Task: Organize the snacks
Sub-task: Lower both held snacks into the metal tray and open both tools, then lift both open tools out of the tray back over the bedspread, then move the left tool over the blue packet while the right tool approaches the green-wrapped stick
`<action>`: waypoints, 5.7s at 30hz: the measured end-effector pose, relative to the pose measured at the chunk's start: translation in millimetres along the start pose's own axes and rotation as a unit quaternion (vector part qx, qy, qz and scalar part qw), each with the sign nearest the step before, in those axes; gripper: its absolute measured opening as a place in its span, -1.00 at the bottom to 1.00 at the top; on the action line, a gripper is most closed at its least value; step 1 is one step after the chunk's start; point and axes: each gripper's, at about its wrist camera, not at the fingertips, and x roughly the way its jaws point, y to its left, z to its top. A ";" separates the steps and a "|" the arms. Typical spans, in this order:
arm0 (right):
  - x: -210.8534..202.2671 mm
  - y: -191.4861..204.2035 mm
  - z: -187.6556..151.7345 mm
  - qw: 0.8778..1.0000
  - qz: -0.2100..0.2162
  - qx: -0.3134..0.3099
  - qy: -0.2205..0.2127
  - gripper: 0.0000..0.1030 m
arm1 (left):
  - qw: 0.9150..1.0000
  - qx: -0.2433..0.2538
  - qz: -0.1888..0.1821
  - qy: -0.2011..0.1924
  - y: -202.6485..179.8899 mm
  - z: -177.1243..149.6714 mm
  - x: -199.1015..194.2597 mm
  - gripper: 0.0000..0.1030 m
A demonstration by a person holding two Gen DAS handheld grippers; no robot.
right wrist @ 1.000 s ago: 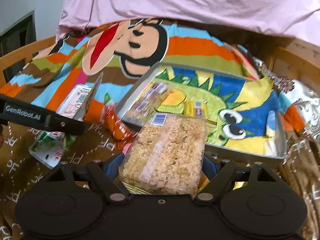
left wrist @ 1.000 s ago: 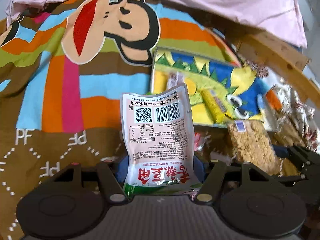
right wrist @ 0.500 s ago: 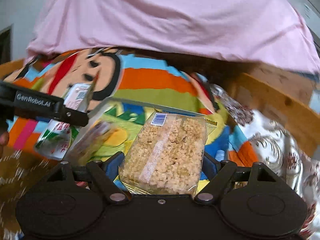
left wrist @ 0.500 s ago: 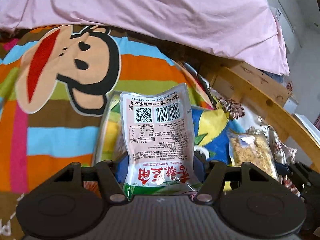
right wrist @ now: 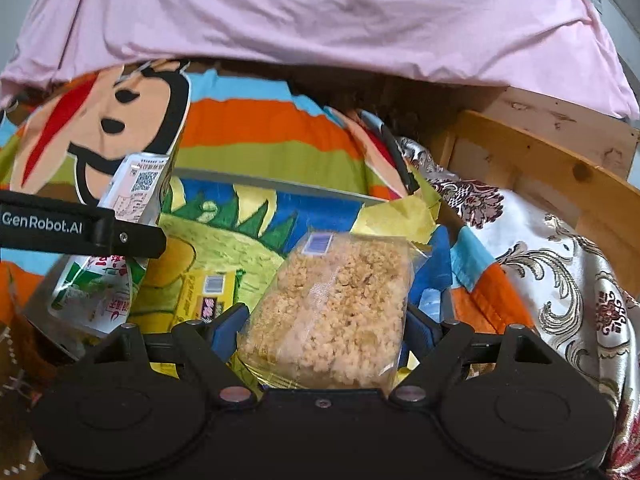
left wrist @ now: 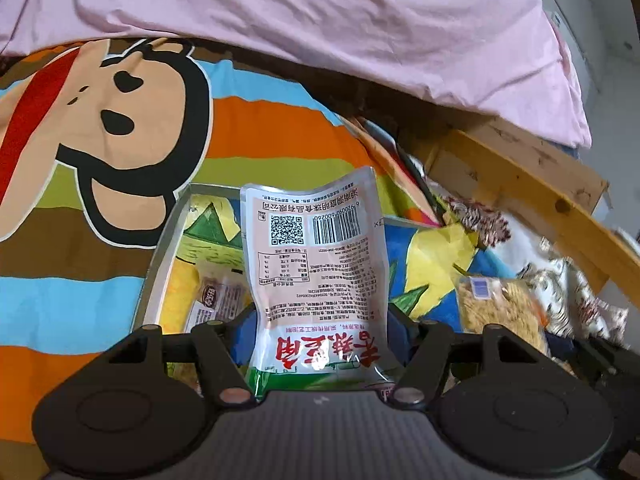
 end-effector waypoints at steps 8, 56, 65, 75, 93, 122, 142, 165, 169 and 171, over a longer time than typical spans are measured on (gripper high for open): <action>18.5 6.0 -10.6 0.999 -0.016 -0.026 0.024 0.39 | 1.000 0.017 0.003 0.015 -3.2 -9.7 20.9 0.34; -166.9 -48.5 -24.3 0.985 -0.002 0.139 -0.099 0.99 | 0.988 0.083 0.125 -0.046 -37.6 -41.4 -146.1 0.99; -204.2 -37.6 -44.5 0.986 0.007 0.131 -0.102 0.99 | 0.983 0.105 0.145 -0.051 -46.9 -65.0 -182.7 0.99; -230.4 -19.2 -64.7 0.990 0.014 0.110 -0.086 0.99 | 0.983 0.086 0.157 -0.046 -42.1 -87.9 -214.4 0.99; -245.1 14.3 -92.2 0.998 0.020 0.057 -0.018 0.99 | 0.980 0.050 0.191 0.007 -26.2 -121.1 -242.5 0.99; -224.1 34.1 -103.1 0.996 0.026 0.027 0.080 0.99 | 0.964 0.054 0.240 0.103 -21.4 -135.2 -227.7 0.99; -171.4 31.6 -96.0 0.984 0.072 -0.026 0.164 0.99 | 0.968 0.025 0.151 0.198 5.8 -110.7 -177.4 0.99; -115.5 71.2 -92.4 0.983 0.081 -0.062 0.150 0.98 | 0.965 0.090 0.105 0.222 16.4 -87.6 -106.9 0.99; -110.0 79.8 -94.4 0.982 0.081 -0.078 0.154 0.98 | 0.966 0.089 0.110 0.216 18.3 -84.8 -109.1 0.99; -107.2 83.4 -96.3 0.981 0.076 -0.088 0.153 0.98 | 0.966 0.097 0.116 0.211 17.5 -83.7 -109.8 0.99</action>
